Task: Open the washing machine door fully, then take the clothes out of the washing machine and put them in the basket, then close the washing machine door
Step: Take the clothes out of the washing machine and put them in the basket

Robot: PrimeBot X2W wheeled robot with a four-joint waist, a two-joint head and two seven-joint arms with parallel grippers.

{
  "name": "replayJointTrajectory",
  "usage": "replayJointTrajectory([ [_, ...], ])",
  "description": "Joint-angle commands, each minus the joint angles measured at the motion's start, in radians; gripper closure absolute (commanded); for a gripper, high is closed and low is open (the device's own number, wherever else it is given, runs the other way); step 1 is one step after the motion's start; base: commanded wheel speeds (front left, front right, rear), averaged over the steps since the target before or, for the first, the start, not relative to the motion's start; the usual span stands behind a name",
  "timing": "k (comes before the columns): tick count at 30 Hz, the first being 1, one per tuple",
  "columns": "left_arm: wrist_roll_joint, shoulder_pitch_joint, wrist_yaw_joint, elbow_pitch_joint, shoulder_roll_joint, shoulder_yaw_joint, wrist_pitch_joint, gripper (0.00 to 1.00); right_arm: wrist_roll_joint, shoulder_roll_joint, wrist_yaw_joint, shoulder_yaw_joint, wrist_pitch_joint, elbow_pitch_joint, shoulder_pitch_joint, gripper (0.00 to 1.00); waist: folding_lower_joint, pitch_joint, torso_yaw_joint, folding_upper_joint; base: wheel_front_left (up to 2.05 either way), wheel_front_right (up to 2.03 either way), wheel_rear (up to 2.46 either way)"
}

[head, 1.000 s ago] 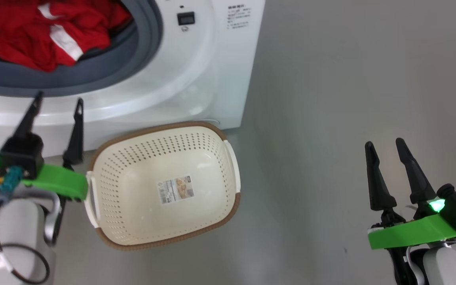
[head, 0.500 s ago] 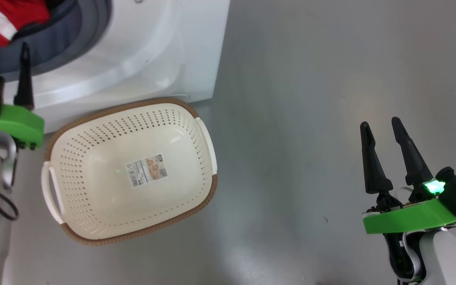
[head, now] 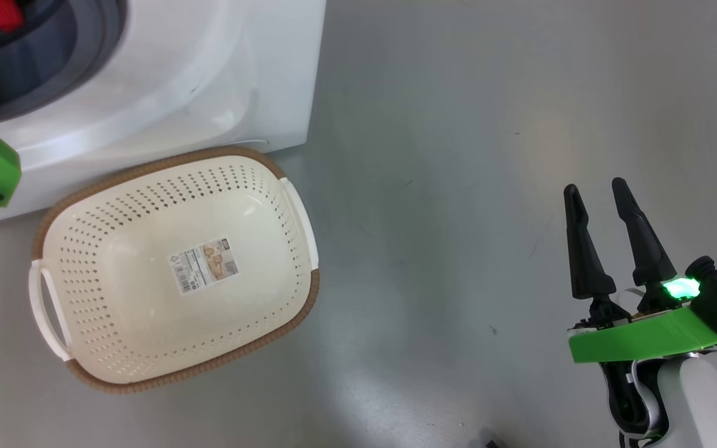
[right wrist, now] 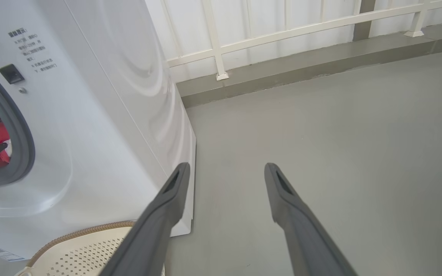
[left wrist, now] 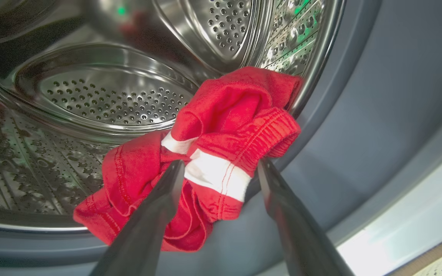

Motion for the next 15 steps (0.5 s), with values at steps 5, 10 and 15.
replayJointTrajectory([
  [5,0.024,-0.06,0.011,0.059,0.071,-0.013,-0.005,0.0,0.007,-0.007,0.007,0.034,-0.006,-0.027,-0.005,0.0,0.0,0.012,-0.018,-0.0001,0.0,0.0,0.0],
  [10,0.039,-0.112,0.018,0.123,0.09,-0.041,-0.005,0.0,0.013,-0.007,0.007,0.037,-0.006,-0.029,-0.005,0.0,0.0,0.026,-0.034,-0.0001,0.0,0.0,0.0],
  [15,0.045,-0.149,0.026,0.175,0.096,-0.062,-0.005,0.0,0.021,-0.007,0.007,0.041,-0.006,-0.029,-0.006,0.0,0.0,0.036,-0.046,-0.0001,0.0,0.0,0.0],
])
